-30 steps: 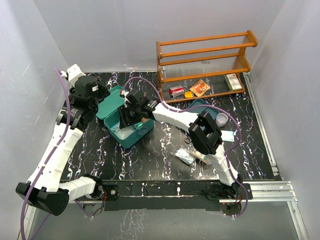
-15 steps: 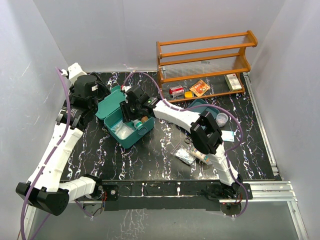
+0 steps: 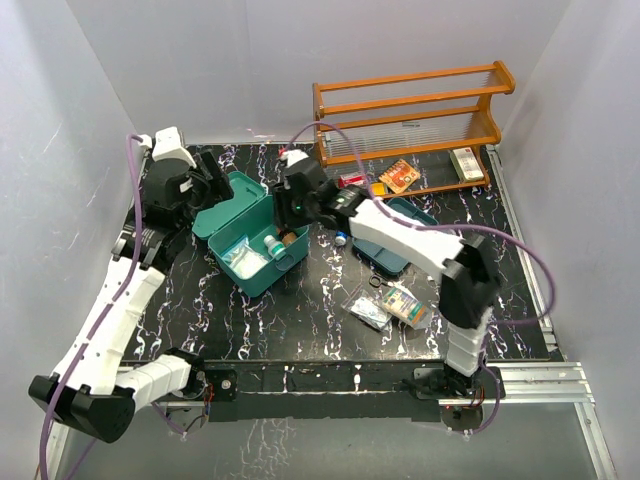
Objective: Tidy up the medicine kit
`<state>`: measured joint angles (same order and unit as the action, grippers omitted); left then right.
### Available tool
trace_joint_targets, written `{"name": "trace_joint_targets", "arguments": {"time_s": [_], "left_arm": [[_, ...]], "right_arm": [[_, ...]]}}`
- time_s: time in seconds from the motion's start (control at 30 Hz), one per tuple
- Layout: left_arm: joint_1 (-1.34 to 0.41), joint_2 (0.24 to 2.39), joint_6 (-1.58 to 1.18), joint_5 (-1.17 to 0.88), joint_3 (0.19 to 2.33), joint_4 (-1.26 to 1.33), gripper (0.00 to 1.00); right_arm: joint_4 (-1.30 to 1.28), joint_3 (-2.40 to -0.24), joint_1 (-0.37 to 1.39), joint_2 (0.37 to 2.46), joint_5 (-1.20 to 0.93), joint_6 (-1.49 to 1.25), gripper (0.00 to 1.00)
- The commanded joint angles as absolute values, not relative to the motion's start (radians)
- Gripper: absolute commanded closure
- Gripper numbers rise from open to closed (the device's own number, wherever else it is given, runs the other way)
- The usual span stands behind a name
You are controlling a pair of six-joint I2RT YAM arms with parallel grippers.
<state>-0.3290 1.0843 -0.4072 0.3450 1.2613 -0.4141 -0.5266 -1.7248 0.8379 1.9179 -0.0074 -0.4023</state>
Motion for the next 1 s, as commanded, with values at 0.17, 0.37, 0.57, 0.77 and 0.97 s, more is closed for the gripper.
{"name": "trace_joint_targets", "arguments": {"time_s": [0.17, 0.37, 0.57, 0.77, 0.97], "left_arm": [[-0.324, 0.973, -0.337, 0.215, 1.175, -0.307, 0.11], [-0.323, 0.993, -0.322, 0.123, 1.182, -0.345, 0.01], [-0.318, 1.019, -0.356, 0.007, 1.161, -0.339, 0.01], [-0.316, 1.035, -0.376, -0.098, 1.131, -0.281, 0.01], [-0.316, 1.055, -0.385, -0.142, 1.133, -0.265, 0.01]], "right_arm": [[-0.492, -1.32, 0.801, 1.455, 0.381, -0.545, 0.48], [-0.716, -1.137, 0.767, 1.285, 0.512, -0.75, 0.39], [-0.824, -0.976, 0.741, 1.176, 0.459, -0.907, 0.33], [-0.906, -0.921, 0.735, 1.198, 0.392, -0.954, 0.32], [-0.965, -0.923, 0.734, 1.264, 0.34, -0.91, 0.31]]}}
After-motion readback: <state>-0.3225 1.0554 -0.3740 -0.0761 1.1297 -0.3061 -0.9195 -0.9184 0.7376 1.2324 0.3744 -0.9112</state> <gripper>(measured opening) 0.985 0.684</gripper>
